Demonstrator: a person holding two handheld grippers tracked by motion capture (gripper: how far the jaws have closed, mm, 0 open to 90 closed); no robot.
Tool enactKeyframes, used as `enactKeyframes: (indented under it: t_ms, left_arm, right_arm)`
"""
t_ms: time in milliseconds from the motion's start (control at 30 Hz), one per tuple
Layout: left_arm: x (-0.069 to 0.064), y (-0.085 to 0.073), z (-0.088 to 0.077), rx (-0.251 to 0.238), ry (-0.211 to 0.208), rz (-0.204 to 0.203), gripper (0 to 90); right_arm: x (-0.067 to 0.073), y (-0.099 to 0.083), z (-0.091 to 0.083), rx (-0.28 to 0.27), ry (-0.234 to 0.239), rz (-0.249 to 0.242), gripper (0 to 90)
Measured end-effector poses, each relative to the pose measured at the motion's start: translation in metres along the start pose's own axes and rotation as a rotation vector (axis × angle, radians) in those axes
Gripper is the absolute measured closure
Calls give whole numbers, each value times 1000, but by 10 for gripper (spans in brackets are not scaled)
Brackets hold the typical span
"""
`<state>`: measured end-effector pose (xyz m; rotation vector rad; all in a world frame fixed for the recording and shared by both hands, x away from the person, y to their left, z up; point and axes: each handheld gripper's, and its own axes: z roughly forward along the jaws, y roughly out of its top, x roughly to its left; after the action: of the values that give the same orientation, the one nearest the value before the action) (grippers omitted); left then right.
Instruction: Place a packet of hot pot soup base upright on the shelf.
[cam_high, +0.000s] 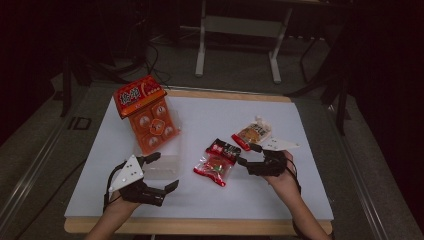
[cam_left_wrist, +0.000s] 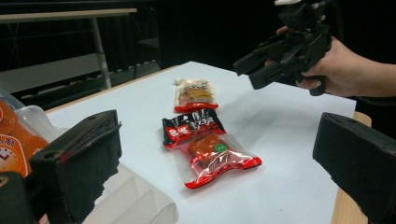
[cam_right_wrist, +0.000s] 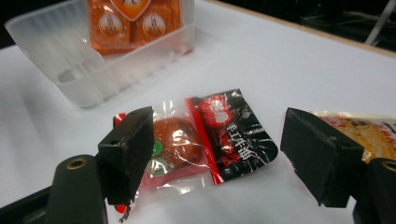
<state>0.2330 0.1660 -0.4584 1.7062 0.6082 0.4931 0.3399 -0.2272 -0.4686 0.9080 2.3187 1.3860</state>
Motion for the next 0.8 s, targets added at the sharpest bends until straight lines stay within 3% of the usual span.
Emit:
enactKeyframes:
  t_ms: [800]
  left_arm:
    - [0,-3,0,11,-12,2,15]
  right_arm:
    - [-28,-8,41,81,8,61,256]
